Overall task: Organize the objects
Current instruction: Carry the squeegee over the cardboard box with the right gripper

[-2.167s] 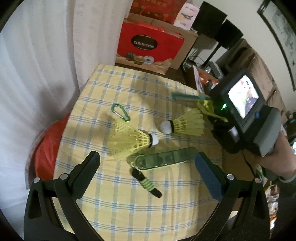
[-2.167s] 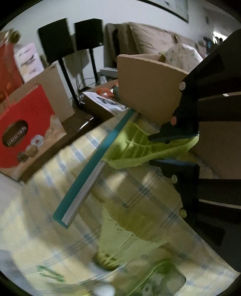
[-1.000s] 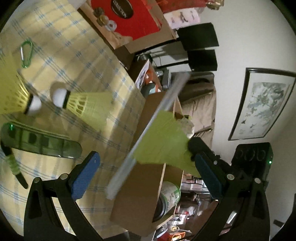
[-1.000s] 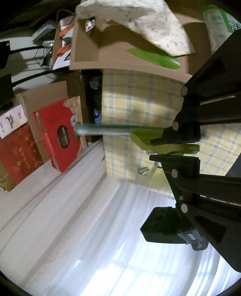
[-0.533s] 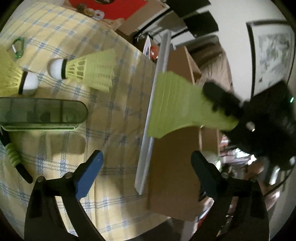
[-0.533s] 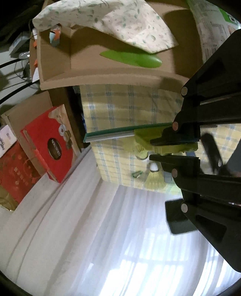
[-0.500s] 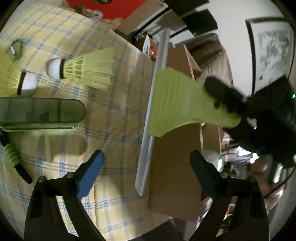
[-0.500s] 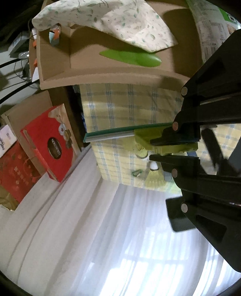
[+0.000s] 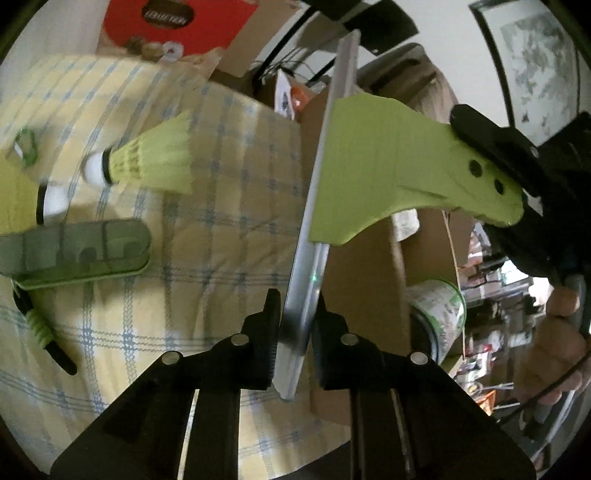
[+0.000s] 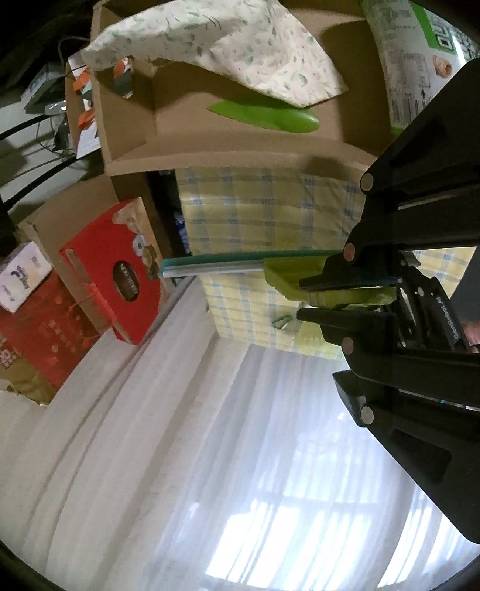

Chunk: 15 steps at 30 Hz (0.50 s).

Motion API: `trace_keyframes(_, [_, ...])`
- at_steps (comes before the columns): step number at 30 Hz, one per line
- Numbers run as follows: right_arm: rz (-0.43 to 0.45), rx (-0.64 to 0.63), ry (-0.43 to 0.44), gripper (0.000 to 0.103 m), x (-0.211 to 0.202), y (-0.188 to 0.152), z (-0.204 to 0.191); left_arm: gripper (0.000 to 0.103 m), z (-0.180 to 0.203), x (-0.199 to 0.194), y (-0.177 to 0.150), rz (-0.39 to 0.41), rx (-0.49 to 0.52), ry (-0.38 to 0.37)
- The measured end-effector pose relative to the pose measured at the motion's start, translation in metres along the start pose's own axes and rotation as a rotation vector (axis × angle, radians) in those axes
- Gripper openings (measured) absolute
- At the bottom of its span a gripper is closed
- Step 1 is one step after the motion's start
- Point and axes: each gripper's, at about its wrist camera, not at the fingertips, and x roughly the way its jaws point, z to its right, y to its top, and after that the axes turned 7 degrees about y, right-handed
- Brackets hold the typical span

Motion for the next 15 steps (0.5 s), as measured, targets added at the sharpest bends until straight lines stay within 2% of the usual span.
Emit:
trace_keyframes(6, [0.048,-0.011,0.008,0.009,-0.038,0.009,-0.001,0.014,0.035,-0.014,0.015,0.012,0.068,0.008])
trace_keyframes(8, [0.088,-0.010,-0.012,0.009,-0.063,0.016,0.003,0.014,0.050,-0.017,0.022,0.017,0.085,0.001])
trace_keyframes(15, [0.145,0.026,-0.053,0.010,-0.098,0.033,0.023,0.013,0.102,-0.006,0.042,0.002,0.142,-0.003])
